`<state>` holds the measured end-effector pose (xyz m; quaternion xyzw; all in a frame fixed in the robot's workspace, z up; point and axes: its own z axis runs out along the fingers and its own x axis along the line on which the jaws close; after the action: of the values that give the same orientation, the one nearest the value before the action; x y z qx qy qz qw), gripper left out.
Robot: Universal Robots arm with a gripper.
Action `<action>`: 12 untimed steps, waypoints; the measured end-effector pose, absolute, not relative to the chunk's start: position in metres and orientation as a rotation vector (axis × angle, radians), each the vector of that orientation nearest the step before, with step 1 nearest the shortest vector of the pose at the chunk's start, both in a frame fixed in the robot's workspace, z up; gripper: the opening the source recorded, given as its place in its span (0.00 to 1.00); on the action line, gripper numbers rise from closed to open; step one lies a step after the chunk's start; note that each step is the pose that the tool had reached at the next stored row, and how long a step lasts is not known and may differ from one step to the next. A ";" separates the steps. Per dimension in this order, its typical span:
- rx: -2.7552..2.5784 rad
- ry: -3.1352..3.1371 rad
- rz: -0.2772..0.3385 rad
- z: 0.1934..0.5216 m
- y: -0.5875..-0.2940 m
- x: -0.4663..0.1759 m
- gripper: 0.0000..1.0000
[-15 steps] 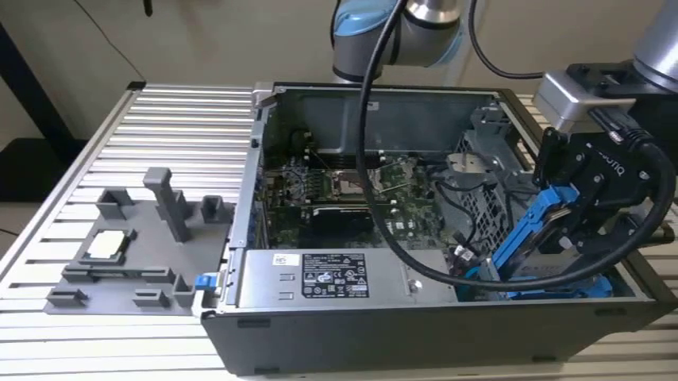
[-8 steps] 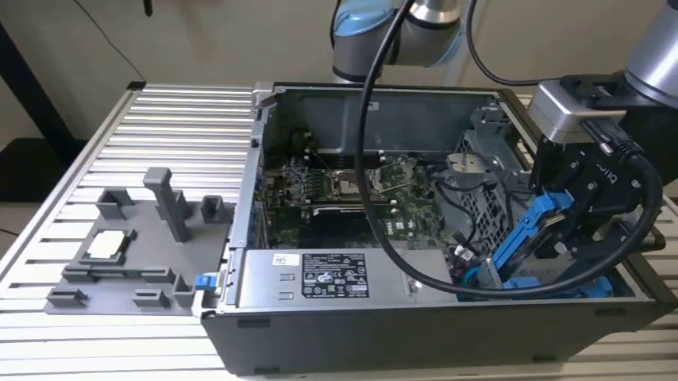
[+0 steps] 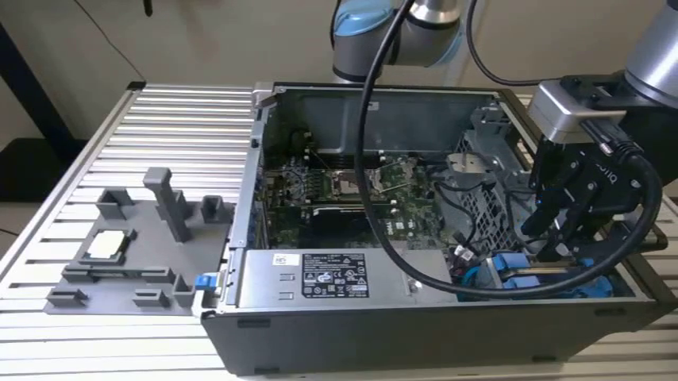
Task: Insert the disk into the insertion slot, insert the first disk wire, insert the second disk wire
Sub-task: 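Insert the disk into the insertion slot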
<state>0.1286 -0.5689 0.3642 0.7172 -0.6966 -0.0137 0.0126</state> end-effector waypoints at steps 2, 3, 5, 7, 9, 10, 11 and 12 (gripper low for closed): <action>2.235 -2.171 -0.043 0.366 -0.569 0.129 0.40; 2.235 -2.171 -0.043 0.368 -0.569 0.129 0.40; 2.235 -2.171 -0.043 0.374 -0.569 0.129 0.40; 2.235 -2.171 -0.043 0.380 -0.569 0.129 0.40; 2.235 -2.171 -0.042 0.386 -0.569 0.129 0.40; 2.235 -2.171 -0.042 0.389 -0.569 0.129 0.40; 2.235 -2.171 -0.042 0.392 -0.569 0.129 0.40; 2.234 -2.171 -0.041 0.394 -0.569 0.129 0.40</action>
<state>0.1292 -0.5689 0.3942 0.7172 -0.6967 -0.0131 0.0131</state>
